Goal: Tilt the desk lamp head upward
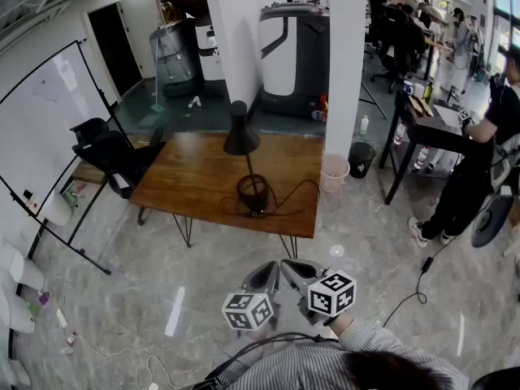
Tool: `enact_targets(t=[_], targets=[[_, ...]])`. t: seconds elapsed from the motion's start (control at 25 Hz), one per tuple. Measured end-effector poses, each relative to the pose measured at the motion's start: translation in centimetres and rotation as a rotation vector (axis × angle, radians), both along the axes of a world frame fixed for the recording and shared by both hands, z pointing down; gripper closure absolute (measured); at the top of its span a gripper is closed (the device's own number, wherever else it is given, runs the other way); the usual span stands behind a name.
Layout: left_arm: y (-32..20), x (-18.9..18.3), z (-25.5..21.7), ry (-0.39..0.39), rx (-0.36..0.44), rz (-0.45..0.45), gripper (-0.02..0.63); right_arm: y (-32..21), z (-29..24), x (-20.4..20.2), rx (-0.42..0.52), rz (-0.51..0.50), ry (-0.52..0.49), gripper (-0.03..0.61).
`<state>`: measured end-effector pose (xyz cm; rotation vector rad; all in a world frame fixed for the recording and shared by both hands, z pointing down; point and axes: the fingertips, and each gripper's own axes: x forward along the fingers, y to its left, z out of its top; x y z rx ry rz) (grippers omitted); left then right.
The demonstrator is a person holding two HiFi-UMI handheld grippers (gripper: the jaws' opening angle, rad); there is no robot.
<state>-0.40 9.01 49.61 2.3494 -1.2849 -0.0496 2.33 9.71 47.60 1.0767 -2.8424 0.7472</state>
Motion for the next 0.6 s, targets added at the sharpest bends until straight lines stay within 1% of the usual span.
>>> enact_targets(t=[0.12,0.36,0.6], targets=[[-0.16,0.04,-0.62,0.019,0.007,0.011,0.609,-0.14,-0.22,-0.02,0.004,0.003,-0.002,0.577],[-0.12,0.25,-0.66,0.014,0.01,0.015,0.609,-0.31,-0.25,0.13,0.004,0.006,-0.011,0.577],[-0.38,0.02,-0.74,0.011,0.01,-0.002,0.609,-0.28,-0.33,0.44,0.014,0.001,-0.009,0.577]])
